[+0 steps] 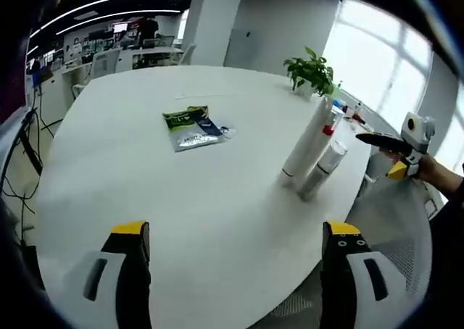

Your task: Arrange the skincare products in the storage area until every visible bottle or jar stands upright without overlapping.

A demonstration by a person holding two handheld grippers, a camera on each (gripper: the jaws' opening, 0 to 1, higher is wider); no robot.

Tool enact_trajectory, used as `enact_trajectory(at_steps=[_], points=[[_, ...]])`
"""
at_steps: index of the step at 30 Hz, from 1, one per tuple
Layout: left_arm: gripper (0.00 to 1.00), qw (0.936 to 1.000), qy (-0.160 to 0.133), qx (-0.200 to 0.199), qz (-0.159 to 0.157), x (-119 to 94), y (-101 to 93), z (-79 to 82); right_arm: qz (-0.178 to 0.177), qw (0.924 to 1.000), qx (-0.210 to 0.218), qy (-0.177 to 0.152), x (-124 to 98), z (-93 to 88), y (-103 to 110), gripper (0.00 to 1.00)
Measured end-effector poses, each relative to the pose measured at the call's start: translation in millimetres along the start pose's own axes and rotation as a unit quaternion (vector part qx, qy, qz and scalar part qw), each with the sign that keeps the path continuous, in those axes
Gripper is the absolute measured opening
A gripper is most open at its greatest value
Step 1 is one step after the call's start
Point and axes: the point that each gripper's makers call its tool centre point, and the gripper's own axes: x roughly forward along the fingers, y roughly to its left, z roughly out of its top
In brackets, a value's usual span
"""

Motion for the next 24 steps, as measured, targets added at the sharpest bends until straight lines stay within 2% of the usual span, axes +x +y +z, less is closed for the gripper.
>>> enact_trajectory(at_steps=[5, 9, 17, 18, 23, 24], points=[[0.79, 0.9999, 0.003, 0.013, 0.011, 22, 11.3, 20.9, -0.003, 0.9999, 0.016, 0.002, 0, -2.0, -2, 0.94], [0.76, 0.9998, 0.008, 0.015, 0.009, 41, 17.4, 34.1, -0.007, 0.9998, 0.017, 0.004, -1, -3.3, -3, 0.93], [0.67, 0.9994, 0.032, 0.015, 0.004, 70, 19.8, 43.4, -0.01, 0.9995, 0.03, 0.005, -3, -2.1, -1, 0.92], [0.66, 0.9992, 0.037, 0.012, 0.004, 68, 17.2, 43.2, -0.01, 0.9995, 0.03, 0.005, -3, -1.9, 0, 0.92], [0.59, 0.9986, 0.047, 0.009, 0.023, 89, 31.0, 53.8, -0.013, 0.9994, 0.032, 0.005, -3, -0.5, 1, 0.91], [0.58, 0.9984, 0.049, 0.006, 0.027, 99, 38.0, 56.5, -0.013, 0.9993, 0.034, 0.005, -4, -0.5, 0, 0.91]])
